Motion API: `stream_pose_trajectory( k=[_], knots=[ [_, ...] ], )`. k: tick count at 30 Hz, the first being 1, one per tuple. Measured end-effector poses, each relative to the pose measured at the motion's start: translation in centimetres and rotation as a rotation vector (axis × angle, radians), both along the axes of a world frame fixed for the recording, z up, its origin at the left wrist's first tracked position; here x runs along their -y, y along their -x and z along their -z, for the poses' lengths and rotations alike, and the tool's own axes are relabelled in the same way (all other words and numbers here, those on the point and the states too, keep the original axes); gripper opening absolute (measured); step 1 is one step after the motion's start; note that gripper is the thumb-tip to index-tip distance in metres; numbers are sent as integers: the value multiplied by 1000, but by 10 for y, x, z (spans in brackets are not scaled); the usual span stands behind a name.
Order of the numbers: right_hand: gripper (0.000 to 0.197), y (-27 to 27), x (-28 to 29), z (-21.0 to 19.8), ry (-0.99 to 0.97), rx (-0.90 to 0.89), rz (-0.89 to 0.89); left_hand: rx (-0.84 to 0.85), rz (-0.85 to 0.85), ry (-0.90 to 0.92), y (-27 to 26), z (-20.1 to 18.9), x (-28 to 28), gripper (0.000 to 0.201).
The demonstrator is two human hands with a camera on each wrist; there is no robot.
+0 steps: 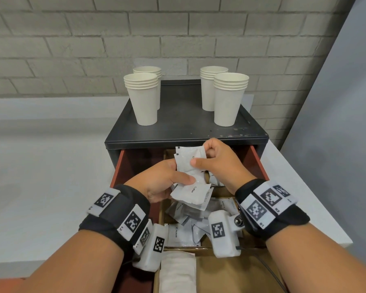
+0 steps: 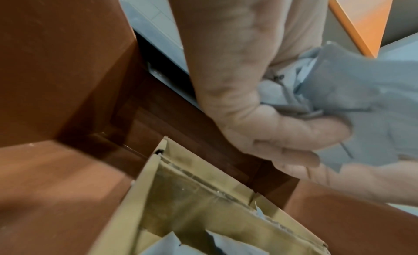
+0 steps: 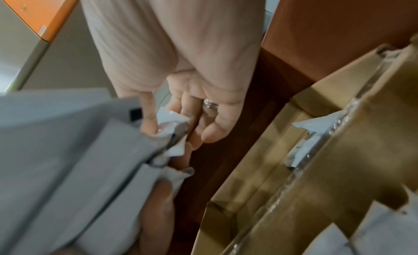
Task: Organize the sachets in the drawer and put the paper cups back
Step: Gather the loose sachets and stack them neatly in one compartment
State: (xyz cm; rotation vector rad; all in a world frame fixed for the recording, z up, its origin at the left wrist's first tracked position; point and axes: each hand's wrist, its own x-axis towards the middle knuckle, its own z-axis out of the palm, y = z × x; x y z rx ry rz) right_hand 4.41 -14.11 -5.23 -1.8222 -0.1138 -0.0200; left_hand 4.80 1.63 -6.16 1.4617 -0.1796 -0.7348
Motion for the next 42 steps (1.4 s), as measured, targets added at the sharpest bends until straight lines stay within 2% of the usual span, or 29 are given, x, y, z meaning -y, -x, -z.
stream_pose_trajectory(
  k=[5, 9, 13, 17, 20, 23, 26, 30, 42],
  knots=[
    [36, 0, 4, -4, -121, 49, 67, -13, -58, -17, 0, -2, 1, 32],
    [25, 2, 11, -11, -240, 13, 51, 7, -249, -30, -3, -2, 1, 31],
    [19, 3, 15, -12, -372, -116, -53, 47, -504, -18, -7, 1, -1, 27],
    [17, 3, 11, -9, -305, -272, -181, 48, -626, 30, -9, 2, -1, 22],
    [18, 4, 4, -4, -214, -310, -236, 55, -614, 55, -7, 3, 3, 21],
    [21, 4, 2, -2, -201, -275, -226, 28, -551, 82, -4, 1, 7, 21],
    [23, 5, 3, -3, -210, -220, -219, -78, -472, 146, -2, -3, 6, 19],
    [22, 5, 2, -4, -152, -172, -211, -204, -392, 172, 1, -6, 6, 33],
    [19, 3, 8, -7, -240, -187, -130, -184, -421, 136, 5, -12, 5, 22]
  ],
)
